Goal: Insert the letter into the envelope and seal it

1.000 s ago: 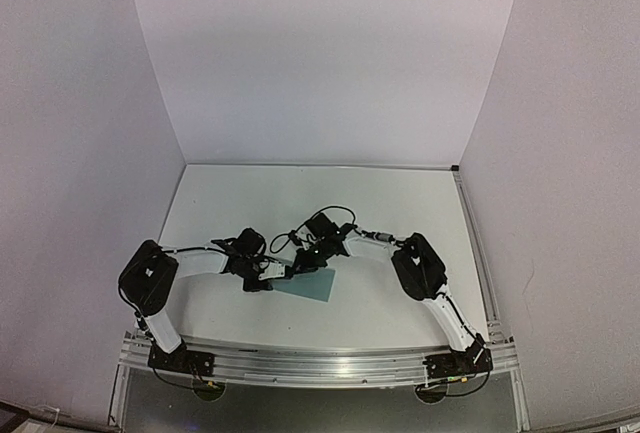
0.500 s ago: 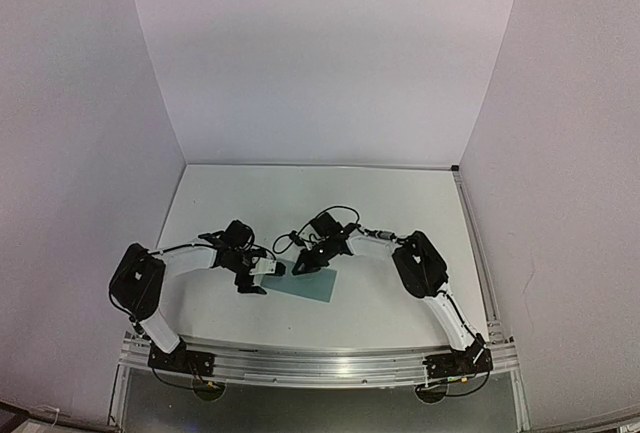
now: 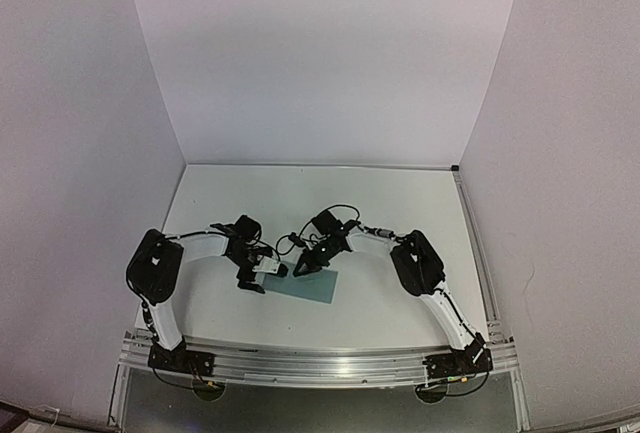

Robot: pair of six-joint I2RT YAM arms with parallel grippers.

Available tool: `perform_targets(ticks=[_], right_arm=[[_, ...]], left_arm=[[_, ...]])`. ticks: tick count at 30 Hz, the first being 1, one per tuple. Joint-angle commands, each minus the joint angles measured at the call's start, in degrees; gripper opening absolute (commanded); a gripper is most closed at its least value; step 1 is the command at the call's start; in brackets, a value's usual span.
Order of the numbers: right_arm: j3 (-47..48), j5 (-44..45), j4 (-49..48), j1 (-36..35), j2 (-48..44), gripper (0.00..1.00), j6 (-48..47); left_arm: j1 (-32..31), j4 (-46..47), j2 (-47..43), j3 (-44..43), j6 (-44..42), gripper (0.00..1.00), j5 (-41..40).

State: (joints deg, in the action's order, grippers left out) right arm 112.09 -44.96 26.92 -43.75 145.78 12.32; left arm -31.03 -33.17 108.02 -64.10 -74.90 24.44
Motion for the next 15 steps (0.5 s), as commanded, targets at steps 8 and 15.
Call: perform_targets(ticks=[8, 15], right_arm=[[-0.29, 0.95, 5.58, -0.70, 3.17, 0.00, 0.36], [-0.02, 1.85, 5.56, -0.69, 3.27, 0.00, 1.85]], left_arm=[[3.44, 2.31, -16.34, 3.03, 14.08, 0.74, 18.80], [3.57, 24.44, -10.34, 6.75, 18.44, 0.07, 11.89]])
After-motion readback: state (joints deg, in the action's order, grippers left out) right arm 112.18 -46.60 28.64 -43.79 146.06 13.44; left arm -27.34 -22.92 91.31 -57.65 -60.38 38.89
